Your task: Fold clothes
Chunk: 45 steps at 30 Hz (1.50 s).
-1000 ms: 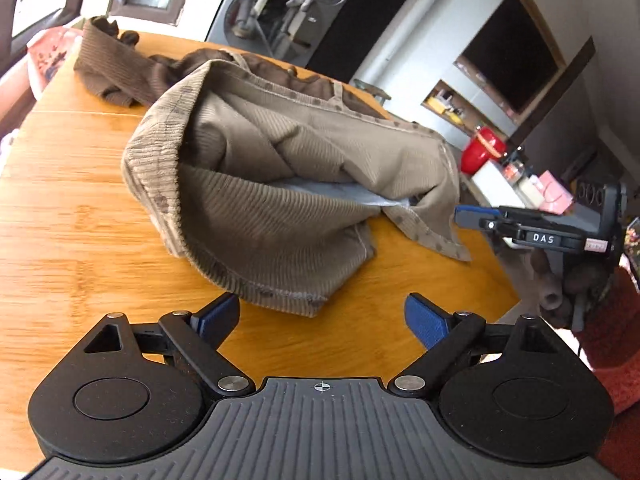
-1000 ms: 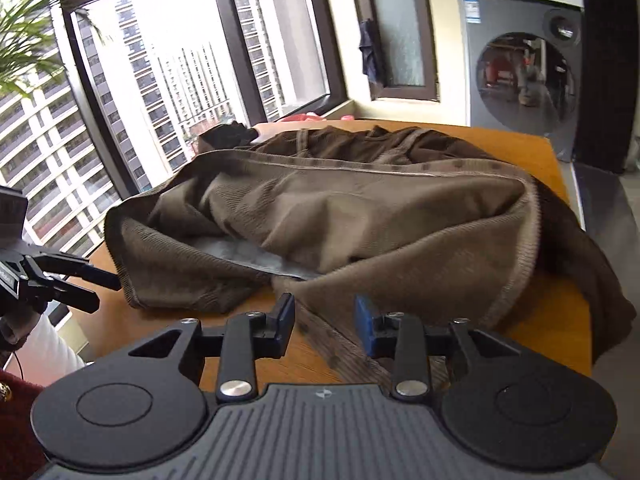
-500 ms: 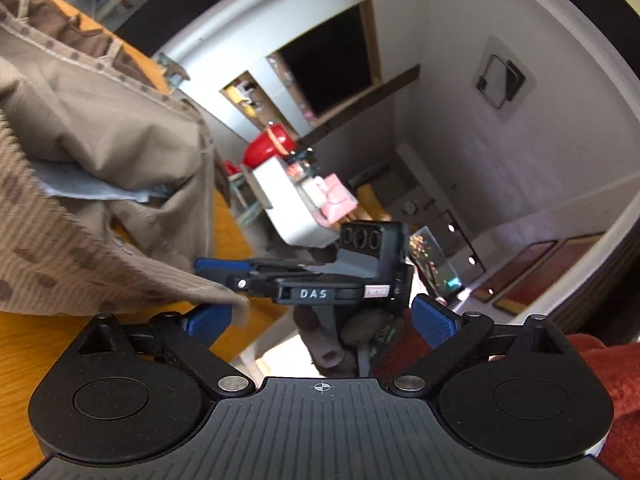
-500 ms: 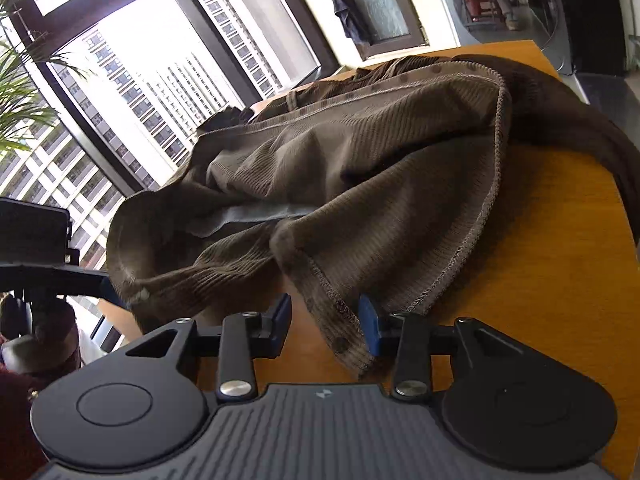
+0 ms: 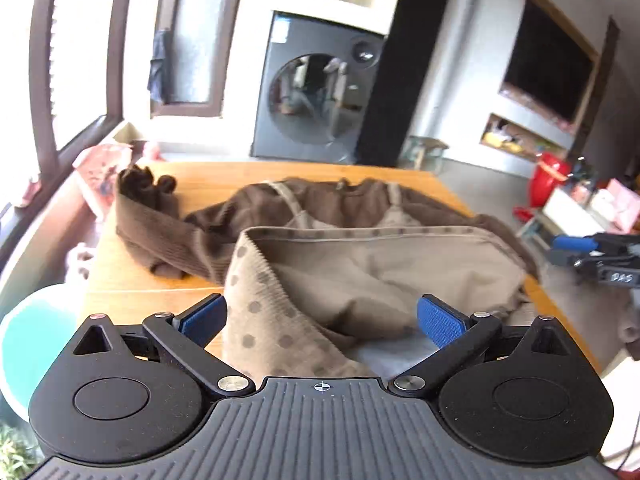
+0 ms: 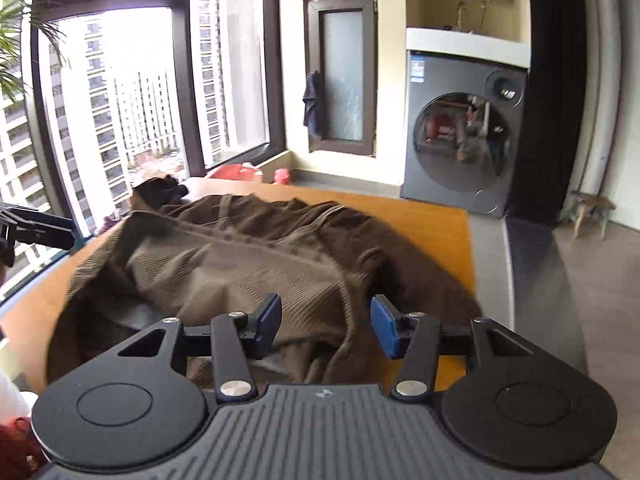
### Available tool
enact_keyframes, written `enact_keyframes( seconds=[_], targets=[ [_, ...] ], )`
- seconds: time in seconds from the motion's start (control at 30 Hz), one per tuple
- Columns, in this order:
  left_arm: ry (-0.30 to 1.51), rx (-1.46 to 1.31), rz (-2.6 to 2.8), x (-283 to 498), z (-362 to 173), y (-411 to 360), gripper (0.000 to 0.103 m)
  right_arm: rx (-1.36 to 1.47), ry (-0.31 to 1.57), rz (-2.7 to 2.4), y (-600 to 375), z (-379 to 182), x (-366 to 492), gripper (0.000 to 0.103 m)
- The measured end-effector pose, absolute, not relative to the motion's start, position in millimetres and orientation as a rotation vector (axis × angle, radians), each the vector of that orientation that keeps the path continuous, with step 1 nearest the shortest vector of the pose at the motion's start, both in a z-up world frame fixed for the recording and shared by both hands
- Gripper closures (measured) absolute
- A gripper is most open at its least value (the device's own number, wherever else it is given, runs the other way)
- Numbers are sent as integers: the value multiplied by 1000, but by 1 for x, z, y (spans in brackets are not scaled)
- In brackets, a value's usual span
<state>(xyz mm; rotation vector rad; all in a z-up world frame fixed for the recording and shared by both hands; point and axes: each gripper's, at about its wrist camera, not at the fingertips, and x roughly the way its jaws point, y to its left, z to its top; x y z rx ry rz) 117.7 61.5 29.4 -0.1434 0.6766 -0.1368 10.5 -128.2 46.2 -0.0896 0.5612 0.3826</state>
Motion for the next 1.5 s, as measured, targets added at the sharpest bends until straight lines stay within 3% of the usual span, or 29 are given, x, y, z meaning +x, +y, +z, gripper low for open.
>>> enact_keyframes(
  seconds=[0.27,0.3,0.33,0.37,0.4,0.43,0.47,0.53,0.63,0.8,0.87,0.9,0.93,0.97,1.07,1.1,1.27,1.37,1.4,1.47,1.5],
  targets=[
    [752,20,-58,167,-3,43,0,-71,651,375,-117,8,79,53],
    [760,30,-62,165,-6,46,3,-50,659,386,-116,3,84,56],
    [769,40,-66,164,-8,48,14,-33,657,392,-116,0,85,62],
    [778,49,-70,163,-11,50,21,-18,647,390,-117,0,86,79],
    [785,56,-74,162,-13,53,36,-9,627,382,-117,2,83,89],
    [785,46,-75,158,-14,58,50,-1,606,374,-117,4,80,95],
    [778,32,-75,153,-12,62,57,2,580,372,-118,11,75,100],
    [758,-5,-79,141,-6,72,89,6,527,372,-120,25,63,101],
    [696,-121,-142,106,17,104,93,15,447,401,-133,54,25,101],
    [533,-348,-342,12,41,153,90,17,374,501,-163,76,-66,101],
    [431,-373,-420,-23,43,169,70,-68,341,597,-168,74,-100,100],
    [417,-363,-411,-29,46,169,36,-105,322,658,-171,73,-116,99],
    [402,-354,-403,-34,49,169,12,-143,303,719,-175,72,-132,97],
    [387,-344,-395,-40,52,170,8,-154,285,759,-177,74,-141,88],
    [436,-240,-326,-29,54,151,8,-127,221,771,-181,88,-150,41],
    [483,-178,-304,-20,49,137,8,-104,196,768,-182,93,-149,32],
    [675,187,-256,16,4,61,8,-58,245,759,-165,87,-126,8],
    [684,455,-221,22,-35,25,8,-54,282,764,-154,76,-119,4],
    [647,528,-201,20,-42,21,9,-48,293,768,-151,73,-117,1],
    [577,660,-161,16,-56,15,27,-35,309,754,-150,68,-113,0],
    [582,657,-150,18,-56,18,50,-28,318,742,-149,65,-111,0]
  ],
)
